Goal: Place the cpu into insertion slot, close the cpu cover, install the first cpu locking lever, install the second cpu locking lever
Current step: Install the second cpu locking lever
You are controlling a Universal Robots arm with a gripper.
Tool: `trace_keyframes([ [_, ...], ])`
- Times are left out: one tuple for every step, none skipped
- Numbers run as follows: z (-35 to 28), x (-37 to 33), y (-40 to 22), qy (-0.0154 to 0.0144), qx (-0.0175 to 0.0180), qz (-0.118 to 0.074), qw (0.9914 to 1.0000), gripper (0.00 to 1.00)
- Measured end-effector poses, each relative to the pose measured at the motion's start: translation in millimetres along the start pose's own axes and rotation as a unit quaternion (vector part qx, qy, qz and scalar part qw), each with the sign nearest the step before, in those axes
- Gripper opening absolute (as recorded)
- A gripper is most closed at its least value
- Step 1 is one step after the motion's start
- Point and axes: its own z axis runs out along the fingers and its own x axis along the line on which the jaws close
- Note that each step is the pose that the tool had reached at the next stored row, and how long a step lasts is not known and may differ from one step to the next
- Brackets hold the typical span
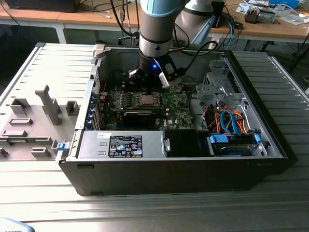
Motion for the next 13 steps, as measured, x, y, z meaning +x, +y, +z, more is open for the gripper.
trace_keyframes([
  [0.0, 0.9, 0.7, -0.0001, 0.0, 0.0, 1.0, 0.11],
  [0.0, 1.3, 1.5, -0.0001, -0.0001, 0.0, 1.0, 0.11],
  [0.0, 1.5, 2.2, -0.0002, -0.0001, 0.0, 1.0, 0.11],
  [0.0, 1.7, 3.2, -0.0001, 0.0, 0.0, 1.0, 0.11],
  [-0.2, 1.6, 4.1, -0.0001, -0.0001, 0.0, 1.0, 0.11],
  [-0.5, 1.6, 4.6, -0.0001, 0.0, 0.0, 1.0, 0.11],
  [-0.7, 1.5, 4.7, -0.0001, 0.0, 0.0, 1.0, 0.11],
  [-0.7, 1.5, 4.7, -0.0001, 0.0, 0.0, 1.0, 0.11],
  [-0.7, 1.6, 4.8, -0.0001, -0.0001, 0.0, 1.0, 0.11],
  [-0.7, 1.6, 4.8, -0.0001, 0.0, 0.0, 1.0, 0.11],
  [-0.7, 1.6, 4.8, -0.0001, 0.0, 0.0, 1.0, 0.11],
  [-0.7, 1.6, 4.8, -0.0001, -0.0001, 0.0, 1.0, 0.11],
  [-0.7, 1.6, 4.8, -0.0001, -0.0001, 0.0, 1.0, 0.11],
])
